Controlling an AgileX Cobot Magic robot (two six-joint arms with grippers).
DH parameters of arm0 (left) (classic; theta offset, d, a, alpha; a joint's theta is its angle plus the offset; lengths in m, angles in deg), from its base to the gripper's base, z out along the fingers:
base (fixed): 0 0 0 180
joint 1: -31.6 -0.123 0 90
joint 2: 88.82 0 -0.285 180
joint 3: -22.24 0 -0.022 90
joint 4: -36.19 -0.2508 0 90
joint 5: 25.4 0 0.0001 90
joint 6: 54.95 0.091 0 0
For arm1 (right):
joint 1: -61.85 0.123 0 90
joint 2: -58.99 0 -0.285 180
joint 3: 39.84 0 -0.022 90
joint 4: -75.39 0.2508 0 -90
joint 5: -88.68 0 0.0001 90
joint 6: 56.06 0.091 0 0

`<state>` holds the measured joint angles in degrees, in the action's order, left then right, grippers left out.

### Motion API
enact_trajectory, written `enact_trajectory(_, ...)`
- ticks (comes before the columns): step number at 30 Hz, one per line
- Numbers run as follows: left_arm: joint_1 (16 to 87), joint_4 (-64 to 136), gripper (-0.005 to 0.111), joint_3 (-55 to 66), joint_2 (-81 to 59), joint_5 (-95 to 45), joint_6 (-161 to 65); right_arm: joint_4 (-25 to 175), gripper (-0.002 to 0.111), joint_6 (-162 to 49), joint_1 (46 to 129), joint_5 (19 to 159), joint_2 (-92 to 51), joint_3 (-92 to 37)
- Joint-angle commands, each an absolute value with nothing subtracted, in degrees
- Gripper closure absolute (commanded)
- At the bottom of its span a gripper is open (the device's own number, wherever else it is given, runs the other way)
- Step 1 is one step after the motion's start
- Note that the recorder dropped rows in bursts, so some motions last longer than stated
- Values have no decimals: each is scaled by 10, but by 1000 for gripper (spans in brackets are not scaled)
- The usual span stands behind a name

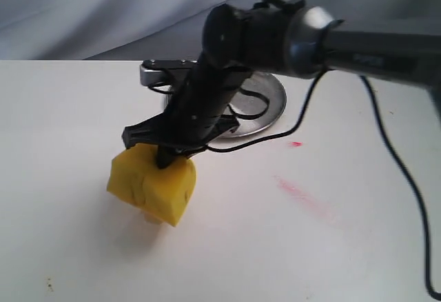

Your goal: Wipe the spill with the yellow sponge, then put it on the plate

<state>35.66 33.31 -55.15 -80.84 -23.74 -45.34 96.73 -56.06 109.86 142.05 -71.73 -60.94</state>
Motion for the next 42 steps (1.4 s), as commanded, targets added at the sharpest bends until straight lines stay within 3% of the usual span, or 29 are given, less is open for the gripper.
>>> enact_trajectory(1, 356, 338, 107, -550, -810, -243, -458, 931, 108, -522, 1125, 1478, -797, -715)
enact_trajectory(8, 356, 338, 107, -550, -810, -243, -458, 840, 108, -481, 1146, 1582, -880, -821)
enact_trajectory(17, 356, 338, 107, -550, -810, -243, -458, 722, 108, -465, 1145, 1586, -880, -814)
enact_trajectory(29, 356, 338, 107, -550, -810, -243, -458, 566, 108, -426, 1136, 1586, -808, -643)
enact_trajectory(36, 356, 338, 107, -550, -810, -243, -458, 613, 108, -393, 1080, 1542, -716, -512)
enact_trajectory(42, 356, 338, 107, -550, -810, -243, -458, 708, 108, -402, 1082, 1474, -711, -510)
